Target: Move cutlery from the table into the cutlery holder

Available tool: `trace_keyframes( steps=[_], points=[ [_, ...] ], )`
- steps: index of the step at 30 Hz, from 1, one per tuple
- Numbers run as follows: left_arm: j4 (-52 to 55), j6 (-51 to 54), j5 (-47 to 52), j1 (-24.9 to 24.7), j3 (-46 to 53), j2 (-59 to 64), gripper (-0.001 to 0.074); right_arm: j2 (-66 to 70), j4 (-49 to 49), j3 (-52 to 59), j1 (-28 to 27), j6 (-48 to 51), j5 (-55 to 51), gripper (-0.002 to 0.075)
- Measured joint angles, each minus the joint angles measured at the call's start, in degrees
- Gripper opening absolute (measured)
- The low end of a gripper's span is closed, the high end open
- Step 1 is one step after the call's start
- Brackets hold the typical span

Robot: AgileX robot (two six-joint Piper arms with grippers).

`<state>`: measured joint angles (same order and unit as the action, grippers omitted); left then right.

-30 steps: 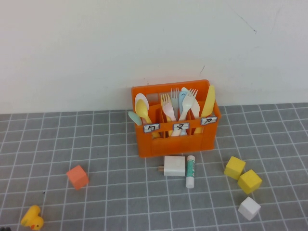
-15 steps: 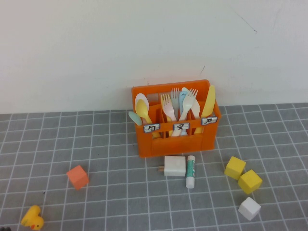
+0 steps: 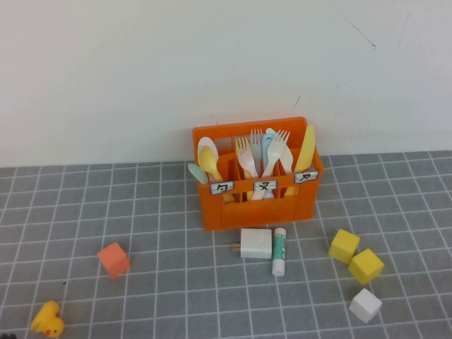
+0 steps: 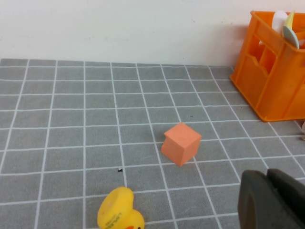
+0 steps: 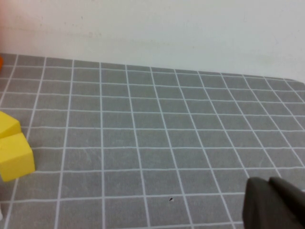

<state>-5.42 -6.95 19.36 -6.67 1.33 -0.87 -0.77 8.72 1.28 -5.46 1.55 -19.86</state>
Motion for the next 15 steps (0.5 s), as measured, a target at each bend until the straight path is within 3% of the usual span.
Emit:
trace_keyframes(
  steps=[15],
  points=[
    [3.15,2.07,0.0,0.0,-0.03,0.0,-0.0001,0.0,0.0,0.0,0.0,0.0,0.0,-0.0002]
  ],
)
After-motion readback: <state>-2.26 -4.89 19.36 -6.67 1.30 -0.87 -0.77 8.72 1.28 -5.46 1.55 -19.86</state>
